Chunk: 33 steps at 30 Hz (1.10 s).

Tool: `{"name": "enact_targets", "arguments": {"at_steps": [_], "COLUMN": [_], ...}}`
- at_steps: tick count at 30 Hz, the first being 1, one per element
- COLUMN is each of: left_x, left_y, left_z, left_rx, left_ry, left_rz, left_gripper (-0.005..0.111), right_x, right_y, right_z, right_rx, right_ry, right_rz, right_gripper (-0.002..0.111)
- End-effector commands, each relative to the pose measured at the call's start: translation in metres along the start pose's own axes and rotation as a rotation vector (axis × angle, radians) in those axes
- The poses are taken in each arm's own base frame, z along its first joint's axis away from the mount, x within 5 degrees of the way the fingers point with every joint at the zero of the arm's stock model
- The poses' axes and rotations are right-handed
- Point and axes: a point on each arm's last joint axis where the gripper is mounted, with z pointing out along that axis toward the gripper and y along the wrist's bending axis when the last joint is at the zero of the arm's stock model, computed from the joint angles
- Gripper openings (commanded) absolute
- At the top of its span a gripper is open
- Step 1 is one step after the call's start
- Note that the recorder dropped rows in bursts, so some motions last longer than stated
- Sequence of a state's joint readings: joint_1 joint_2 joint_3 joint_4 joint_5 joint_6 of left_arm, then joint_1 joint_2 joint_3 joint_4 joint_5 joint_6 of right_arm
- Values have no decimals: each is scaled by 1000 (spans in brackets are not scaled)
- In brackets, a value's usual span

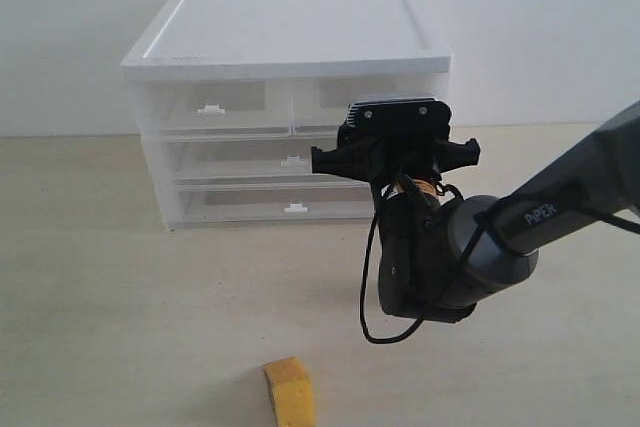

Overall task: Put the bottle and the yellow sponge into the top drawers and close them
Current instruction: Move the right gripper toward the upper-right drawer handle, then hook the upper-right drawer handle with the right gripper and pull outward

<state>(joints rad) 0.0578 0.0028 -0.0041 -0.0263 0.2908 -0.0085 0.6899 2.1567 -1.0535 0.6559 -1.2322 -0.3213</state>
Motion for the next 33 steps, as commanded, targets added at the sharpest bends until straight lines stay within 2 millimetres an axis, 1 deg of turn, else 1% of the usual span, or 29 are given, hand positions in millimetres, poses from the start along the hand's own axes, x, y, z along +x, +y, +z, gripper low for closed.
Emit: {"name": "enact_targets", "arguments": {"at_steps": [1,4,6,7,10,11,15,19,22,27,30,33], "left_x": [1,1,1,1,1,1,1,1,1,1,1,1], "left_y": [0,0,0,0,0,0,0,0,0,0,0,0], "left_z": [0,0,0,0,0,0,0,0,0,0,0,0], "left_rx": [0,0,0,0,0,0,0,0,0,0,0,0], "left_ry": [2,2,2,2,2,2,2,2,2,2,2,2], "left_rz": [-9,-9,-9,-9,-9,-9,-9,-9,-9,-9,-9,-9], "left_gripper": [4,4,4,4,4,4,4,4,4,4,4,4], "right_x": [-14,-19,-20,-20,-20,-20,-19,-20,-25,-34,-36,-36], "right_y": [3,5,5,5,6,6,6,11,21,30,29,24], "right_z": [10,10,10,10,10,10,10,5,-2,-15,-27,-37], "right_rx": [-51,-67,-71,-75,-82,-83,-81,-56,-62,-29,-48,-55], "right_ry": [-54,-42,-30,-19,0,3,15,32,27,48,57,78], "right_rz": [7,11,15,13,8,8,10,-16,-79,-73,-85,-66], "right_gripper": [51,45,36,30,4,0,0,0,0,0,0,0]}}
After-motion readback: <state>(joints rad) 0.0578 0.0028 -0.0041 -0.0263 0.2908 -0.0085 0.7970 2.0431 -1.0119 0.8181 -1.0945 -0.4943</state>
